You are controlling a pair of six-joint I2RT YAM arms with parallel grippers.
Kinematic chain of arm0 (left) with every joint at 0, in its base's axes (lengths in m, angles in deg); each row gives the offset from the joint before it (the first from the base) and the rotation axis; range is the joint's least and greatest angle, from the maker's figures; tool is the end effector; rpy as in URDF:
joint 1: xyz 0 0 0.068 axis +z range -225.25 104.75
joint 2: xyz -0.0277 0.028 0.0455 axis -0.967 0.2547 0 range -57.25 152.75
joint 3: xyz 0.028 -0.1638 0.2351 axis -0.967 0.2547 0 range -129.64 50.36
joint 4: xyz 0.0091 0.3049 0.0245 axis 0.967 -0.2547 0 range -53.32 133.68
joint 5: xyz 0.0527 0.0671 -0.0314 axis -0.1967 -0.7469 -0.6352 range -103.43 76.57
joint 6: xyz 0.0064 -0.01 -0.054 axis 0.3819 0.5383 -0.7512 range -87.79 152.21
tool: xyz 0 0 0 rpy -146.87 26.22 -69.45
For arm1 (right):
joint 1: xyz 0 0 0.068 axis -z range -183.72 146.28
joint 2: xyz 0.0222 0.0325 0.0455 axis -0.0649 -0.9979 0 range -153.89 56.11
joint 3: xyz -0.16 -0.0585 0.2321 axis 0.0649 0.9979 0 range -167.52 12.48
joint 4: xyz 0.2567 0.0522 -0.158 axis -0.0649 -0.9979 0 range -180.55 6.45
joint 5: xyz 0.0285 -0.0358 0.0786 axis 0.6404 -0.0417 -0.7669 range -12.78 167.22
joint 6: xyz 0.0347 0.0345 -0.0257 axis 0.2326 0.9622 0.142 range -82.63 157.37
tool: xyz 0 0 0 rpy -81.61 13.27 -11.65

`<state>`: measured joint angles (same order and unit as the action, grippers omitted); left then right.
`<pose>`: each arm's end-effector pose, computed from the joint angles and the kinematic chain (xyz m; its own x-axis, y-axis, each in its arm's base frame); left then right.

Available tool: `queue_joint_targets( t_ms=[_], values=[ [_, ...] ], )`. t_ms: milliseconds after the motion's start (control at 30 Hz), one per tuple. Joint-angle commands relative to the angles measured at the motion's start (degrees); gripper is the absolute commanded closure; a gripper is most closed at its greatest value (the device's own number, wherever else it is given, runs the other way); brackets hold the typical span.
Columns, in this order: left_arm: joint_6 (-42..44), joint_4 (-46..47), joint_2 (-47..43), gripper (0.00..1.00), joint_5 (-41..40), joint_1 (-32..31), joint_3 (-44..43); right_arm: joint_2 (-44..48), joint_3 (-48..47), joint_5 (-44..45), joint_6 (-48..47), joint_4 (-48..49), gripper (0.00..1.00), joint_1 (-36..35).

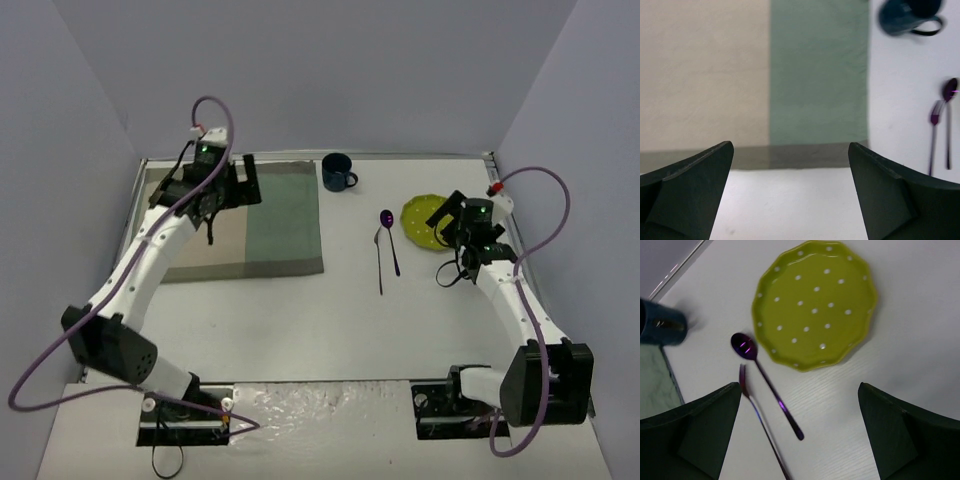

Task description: Set the dinner table for one person

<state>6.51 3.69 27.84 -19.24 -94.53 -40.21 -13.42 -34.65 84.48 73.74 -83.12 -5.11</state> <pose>0.3533 -0.1195 0.4165 -0.5901 -0.2506 -0.7674 -0.0068 0.9521 -0.3057 0.3184 0.0029 0.2781 -0.2458 0.5824 -0.7749 0.2967 0.8062 0.5118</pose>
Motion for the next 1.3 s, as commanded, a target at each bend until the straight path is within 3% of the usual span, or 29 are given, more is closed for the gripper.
queue_joint_targets(
  t_ms=[0, 300, 467, 800, 1000, 1267],
  values=[
    [2.37, -2.9, -8.36, 0.03, -0.36, 4.82, 10.19, -6.91, 0.22, -0.62, 8.16, 0.74, 0.01, 6.27],
    [3.46, 2.37, -16.55, 0.03, 1.09, 9.66, 25.31, -19.19, -5.34, 3.42, 7.92, 1.13, 0.03, 8.86],
    [3.41, 2.19, -17.16, 0.03, 1.68, 12.18, 25.98, -25.64, -7.76, 4.48, 7.66, 2.44, 0.06, 8.95],
    [2.97, 3.0, -17.37, 0.03, 4.61, 14.91, 26.82, -33.21, -9.72, 5.83, 6.75, 4.81, 0.21, 8.95],
    [2.76, 3.25, -17.38, 0.03, 5.43, 15.82, 27.08, -35.38, -10.33, 5.2, 6.03, 5.08, 0.35, 8.88],
    [2.76, 3.42, -16.98, 0.03, 5.28, 16.03, 27.27, -35.88, -11.65, 3.99, 5.63, 5.05, 0.71, 8.86]
  ],
)
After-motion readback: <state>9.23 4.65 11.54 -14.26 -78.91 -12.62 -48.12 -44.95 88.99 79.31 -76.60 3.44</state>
